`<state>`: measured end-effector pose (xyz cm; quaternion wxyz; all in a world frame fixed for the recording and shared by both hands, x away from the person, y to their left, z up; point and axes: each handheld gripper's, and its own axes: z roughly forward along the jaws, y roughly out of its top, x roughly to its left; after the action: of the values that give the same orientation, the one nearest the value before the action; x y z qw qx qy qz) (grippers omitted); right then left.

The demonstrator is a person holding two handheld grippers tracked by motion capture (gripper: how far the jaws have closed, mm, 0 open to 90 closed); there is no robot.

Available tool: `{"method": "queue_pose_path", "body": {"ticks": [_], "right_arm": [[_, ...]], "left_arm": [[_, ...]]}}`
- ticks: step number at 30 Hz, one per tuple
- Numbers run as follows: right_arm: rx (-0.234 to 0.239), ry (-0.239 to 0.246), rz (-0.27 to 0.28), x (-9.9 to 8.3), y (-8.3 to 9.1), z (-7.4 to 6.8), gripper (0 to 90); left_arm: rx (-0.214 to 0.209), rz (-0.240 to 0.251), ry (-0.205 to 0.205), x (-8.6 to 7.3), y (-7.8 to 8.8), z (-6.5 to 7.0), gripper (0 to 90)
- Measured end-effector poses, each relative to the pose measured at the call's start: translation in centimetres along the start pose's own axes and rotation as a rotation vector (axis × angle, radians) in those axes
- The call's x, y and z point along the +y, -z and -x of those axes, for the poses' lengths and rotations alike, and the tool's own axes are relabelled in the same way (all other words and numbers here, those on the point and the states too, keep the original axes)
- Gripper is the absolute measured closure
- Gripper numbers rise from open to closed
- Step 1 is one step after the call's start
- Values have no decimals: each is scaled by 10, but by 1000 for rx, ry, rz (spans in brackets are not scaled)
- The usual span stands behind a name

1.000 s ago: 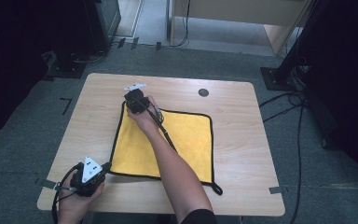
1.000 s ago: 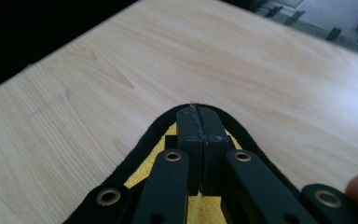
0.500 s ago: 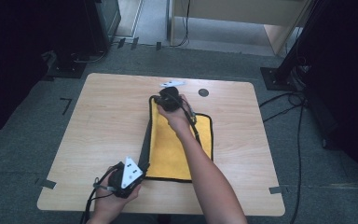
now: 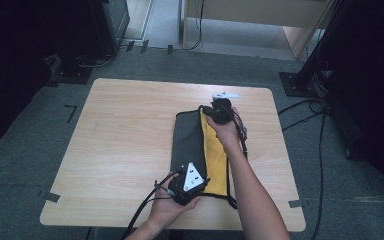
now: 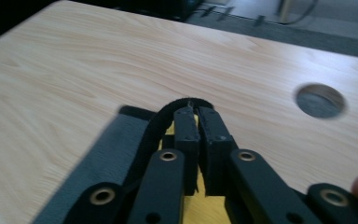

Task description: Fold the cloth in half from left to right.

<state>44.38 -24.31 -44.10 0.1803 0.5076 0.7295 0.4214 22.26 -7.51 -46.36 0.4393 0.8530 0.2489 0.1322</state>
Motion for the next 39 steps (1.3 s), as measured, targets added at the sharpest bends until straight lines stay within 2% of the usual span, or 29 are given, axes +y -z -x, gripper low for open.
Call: {"method": "queue_pose_path", "body": {"ticks": [2, 4, 6, 8, 14, 18, 20, 22, 25, 27, 30, 33, 36, 39], "right_arm": [[-44, -31, 1, -8, 4, 11, 797], [-67, -59, 5, -14, 8, 24, 767], [-85, -87, 1, -18, 12, 34, 758], [-91, -92, 4, -21, 16, 41, 747], [-83, -103, -15, -25, 15, 46, 711], [-96, -77, -62, -31, 5, 45, 707], [-100, -87, -77, -33, -1, 45, 742], [-131, -93, -89, -36, -6, 45, 769], [-109, -139, -103, -41, -15, 46, 773], [-112, -141, -116, -44, -21, 45, 762], [-115, -150, -137, -49, -28, 43, 731], [-123, -167, -134, -54, -32, 42, 730], [-144, -167, -113, -58, -31, 40, 783], [-165, -140, -110, -58, -29, 38, 840]], "left_arm": [[-16, 15, -2, -4, 3, 0, 653], [-22, 24, 5, -9, 10, -5, 601], [-20, 26, 14, -15, 18, -14, 576], [-1, 23, 24, -24, 24, -23, 570], [39, -15, 93, -55, 36, -48, 556], [60, -48, 89, -74, 39, -53, 547], [78, -59, 92, -78, 40, -54, 546], [104, -82, 87, -80, 38, -54, 555], [101, -109, 51, -83, 36, -50, 566], [95, -122, 37, -84, 34, -48, 568], [85, -131, 39, -88, 33, -47, 564], [99, -128, 19, -89, 33, -44, 563], [108, -125, 17, -89, 33, -43, 568], [108, -121, 10, -90, 34, -43, 612]]}}
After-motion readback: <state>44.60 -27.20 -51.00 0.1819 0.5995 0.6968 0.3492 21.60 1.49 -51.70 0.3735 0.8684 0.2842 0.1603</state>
